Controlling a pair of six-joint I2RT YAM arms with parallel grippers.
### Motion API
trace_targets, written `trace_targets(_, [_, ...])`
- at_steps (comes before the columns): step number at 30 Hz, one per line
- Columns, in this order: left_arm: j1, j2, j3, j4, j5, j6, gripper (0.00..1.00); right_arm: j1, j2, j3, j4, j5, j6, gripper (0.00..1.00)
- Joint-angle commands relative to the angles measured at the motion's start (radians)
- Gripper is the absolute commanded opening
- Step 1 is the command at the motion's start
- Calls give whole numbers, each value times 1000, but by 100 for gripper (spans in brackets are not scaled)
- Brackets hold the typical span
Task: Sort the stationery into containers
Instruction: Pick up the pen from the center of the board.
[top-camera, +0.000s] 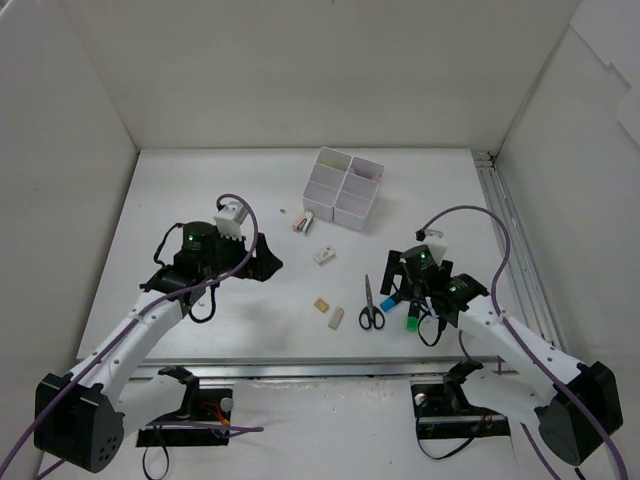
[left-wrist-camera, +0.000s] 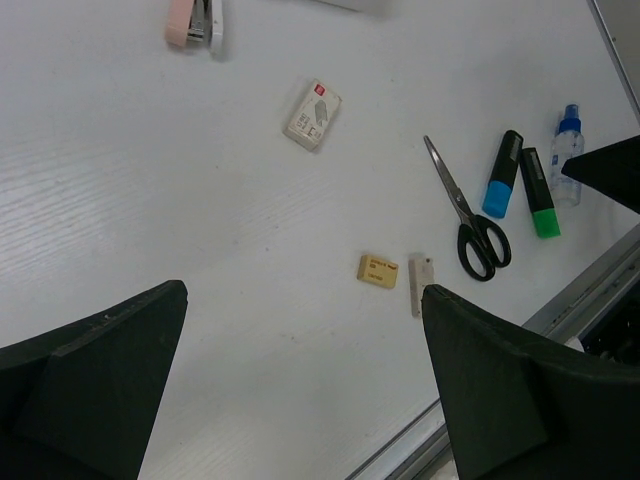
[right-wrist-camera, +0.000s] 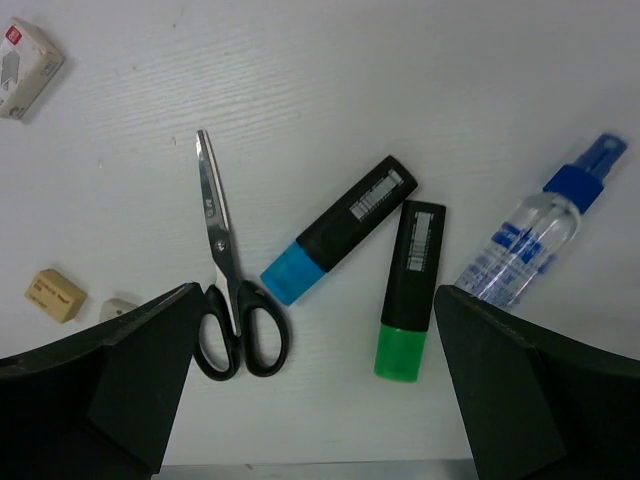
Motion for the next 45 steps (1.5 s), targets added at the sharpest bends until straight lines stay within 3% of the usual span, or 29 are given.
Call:
trace_targets(1, [-26,17,29,59,-5,14,100,36,-34,-44,24,-10,205,98])
trace_targets(9, [-58,47,56,31,-57,23,99,119,127,-72,-11,-17,337,92])
trace_targets(18, [-58,89,84,22,-49,35,99,160,52,-124,-149,111,475,96])
trace_targets(33, [-58,106,110,6,-84,46,100,65,175,-74,-151,73,403,98])
trace_targets(36, [-58,113,122,0,-95,49,100,45,193,-61,-151,46,374,85])
trace_targets(37, [-58,115,127,2,-101,50,99,41,196,-55,-151,40,370,79])
trace_targets(38, [-58,118,128,0,-104,50,99,36,202,-51,-150,28,357,65])
trace_targets(39, [-58,118,135,0,-104,52,99,25,215,-49,-153,22,348,62])
trace_targets(45, [-38,121,144,-7,-123,55,100,-24,264,-18,-154,-44,268,60])
